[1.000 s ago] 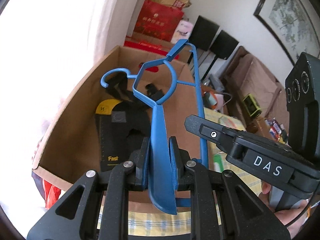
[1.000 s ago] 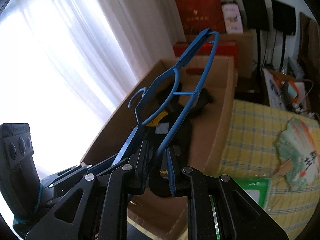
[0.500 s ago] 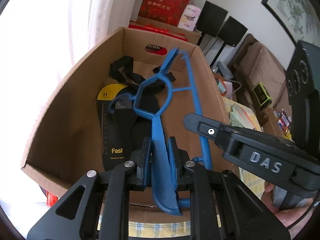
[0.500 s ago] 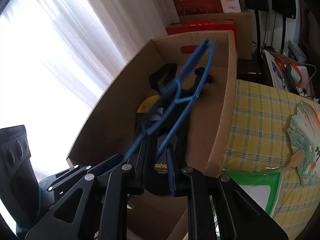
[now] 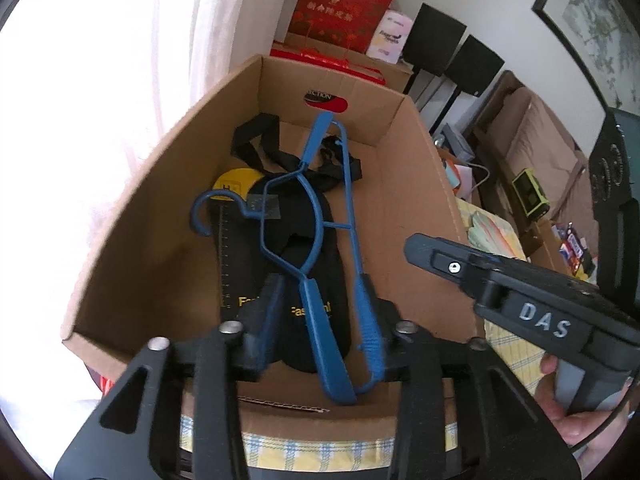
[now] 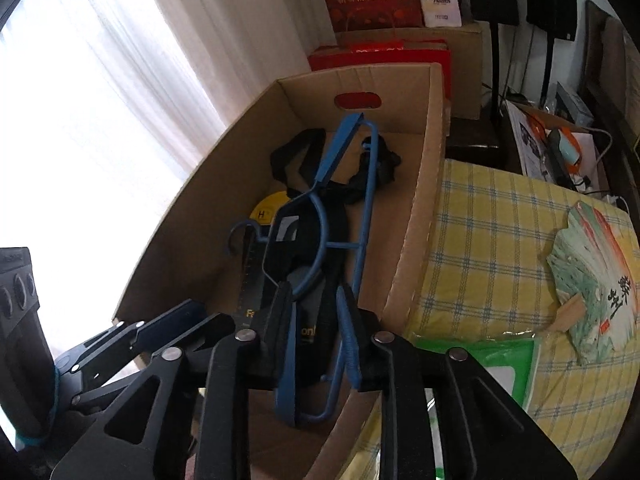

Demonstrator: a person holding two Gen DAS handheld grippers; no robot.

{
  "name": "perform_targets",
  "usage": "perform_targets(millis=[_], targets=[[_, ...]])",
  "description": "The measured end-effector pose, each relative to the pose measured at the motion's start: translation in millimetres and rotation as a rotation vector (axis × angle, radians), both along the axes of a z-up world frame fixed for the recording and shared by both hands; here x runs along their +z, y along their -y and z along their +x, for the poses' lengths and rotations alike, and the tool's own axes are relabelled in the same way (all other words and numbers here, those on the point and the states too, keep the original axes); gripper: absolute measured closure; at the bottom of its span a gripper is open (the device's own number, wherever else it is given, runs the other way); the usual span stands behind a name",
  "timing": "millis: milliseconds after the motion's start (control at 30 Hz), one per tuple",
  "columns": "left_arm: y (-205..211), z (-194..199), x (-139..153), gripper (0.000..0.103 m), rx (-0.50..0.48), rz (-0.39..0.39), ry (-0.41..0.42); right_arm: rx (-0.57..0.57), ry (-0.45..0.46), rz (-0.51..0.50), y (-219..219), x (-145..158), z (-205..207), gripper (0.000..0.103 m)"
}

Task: Organize objects
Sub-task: 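Open both tools to drop the hanger into the box, then withdraw both tools toward the green-bordered packet on the table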

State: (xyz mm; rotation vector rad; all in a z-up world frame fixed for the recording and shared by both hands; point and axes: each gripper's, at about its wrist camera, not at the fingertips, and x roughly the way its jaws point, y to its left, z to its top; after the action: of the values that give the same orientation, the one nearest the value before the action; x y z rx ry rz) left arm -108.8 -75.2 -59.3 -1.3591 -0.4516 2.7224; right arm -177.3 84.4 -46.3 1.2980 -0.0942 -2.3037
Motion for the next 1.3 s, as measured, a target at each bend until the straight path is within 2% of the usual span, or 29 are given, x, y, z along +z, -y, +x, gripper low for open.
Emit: perform_targets(millis=[33,100,167,267,400,600,767,867,1067,1300], targets=[[1,2,3,0.053,0.0,-0.009,-0.01,-0.008,-0.011,0.012,-1,4,2,0.062],[1,7,10,0.039,-0.004,-0.041,-0.036,-0.011,-0.037,0.01,-3,12,8,0.053],[-1,12,17,0.03,0.0,-0.078,-0.063,-0.023,-0.069,0.022,-6,21,13,0.039],[-1,16,26,0.02,0.004,-0.113,-0.09,-0.043,-0.131,0.057,-13,35,23,0.029],[1,19,31,0.014,0.012,-0.123,-0.103,-0.073,-0.174,0.109,-25,44,30,0.024],[-6,23,33,0.011,0.008,-0.152,-0.115,-0.125,-0.195,0.167,-46,44,39,0.017],[-18,25,37,0.01,-0.028,-0.161,-0.124,-0.121,-0.177,0.172,-58,42,45,0.001],[-24,28,40,0.0,-0.04,-0.171,-0.139,-0.134,-0.18,0.181,-64,42,48,0.001],[-36,28,39,0.0,-0.075,-0.184,-0.127,-0.163,-0.181,0.2,-77,42,55,0.0],[-45,33,40,0.0,-0.101,-0.16,-0.132,-0.185,-0.156,0.186,-106,38,62,0.0]])
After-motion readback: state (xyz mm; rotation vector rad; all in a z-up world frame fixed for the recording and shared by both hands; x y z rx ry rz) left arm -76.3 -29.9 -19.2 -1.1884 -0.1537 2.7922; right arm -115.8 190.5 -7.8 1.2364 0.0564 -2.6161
